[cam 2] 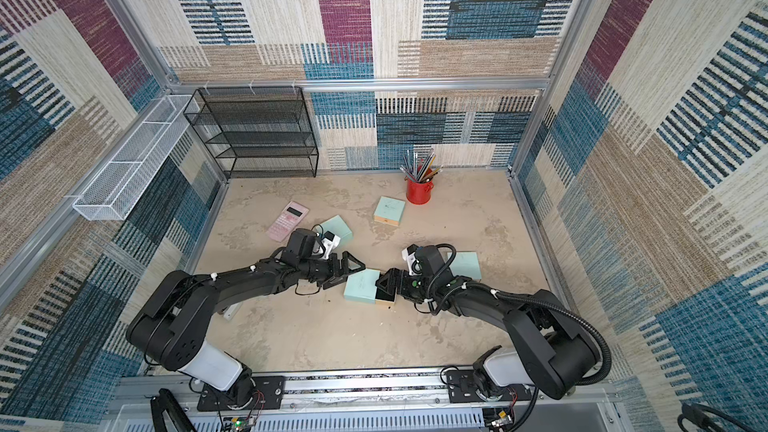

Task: Take out the earrings from the drawer-style jewelry box
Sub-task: Close the drawer of the jewelry box.

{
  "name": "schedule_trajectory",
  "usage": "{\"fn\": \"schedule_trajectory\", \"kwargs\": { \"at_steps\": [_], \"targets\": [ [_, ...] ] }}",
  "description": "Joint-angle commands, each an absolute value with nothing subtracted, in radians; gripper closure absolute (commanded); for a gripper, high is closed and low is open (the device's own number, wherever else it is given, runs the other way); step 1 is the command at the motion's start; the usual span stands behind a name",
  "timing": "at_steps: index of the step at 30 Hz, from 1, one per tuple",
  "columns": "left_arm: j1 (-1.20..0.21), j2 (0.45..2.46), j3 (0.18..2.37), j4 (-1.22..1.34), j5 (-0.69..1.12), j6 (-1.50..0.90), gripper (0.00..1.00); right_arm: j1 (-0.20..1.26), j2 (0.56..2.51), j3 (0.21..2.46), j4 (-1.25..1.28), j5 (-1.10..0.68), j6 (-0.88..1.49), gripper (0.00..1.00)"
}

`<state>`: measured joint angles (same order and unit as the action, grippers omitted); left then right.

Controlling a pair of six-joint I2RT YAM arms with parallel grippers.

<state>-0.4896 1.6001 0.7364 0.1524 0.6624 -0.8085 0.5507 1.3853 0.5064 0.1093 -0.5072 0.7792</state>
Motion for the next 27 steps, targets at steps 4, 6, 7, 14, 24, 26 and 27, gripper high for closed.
{"fn": "schedule_trajectory", "kwargs": {
  "at_steps": [4,6,7,14,24,26,27],
  "targets": [
    [-0.502,1.637,0.749,0.247,0.734,-0.852,0.03,0.554,1.413,0.528,0.202,-0.541,0.767,0.08],
    [-0.508,1.65,0.753,0.27,0.741,-0.868,0.04,0.557,1.423,0.525,0.227,-0.548,0.774,0.08],
    [-0.512,1.656,0.756,0.281,0.742,-0.875,0.04,0.56,1.429,0.527,0.238,-0.548,0.776,0.08],
    [-0.53,1.696,0.786,0.308,0.752,-0.894,0.05,0.576,1.46,0.538,0.316,-0.539,0.79,0.08],
    [-0.535,1.726,0.8,0.323,0.751,-0.905,0.06,0.604,1.525,0.56,0.384,-0.531,0.811,0.09],
    [-0.534,1.718,0.798,0.307,0.738,-0.901,0.06,0.606,1.512,0.555,0.365,-0.5,0.813,0.09],
    [-0.532,1.71,0.795,0.299,0.722,-0.902,0.07,0.606,1.493,0.551,0.347,-0.473,0.813,0.09]
  ]
}}
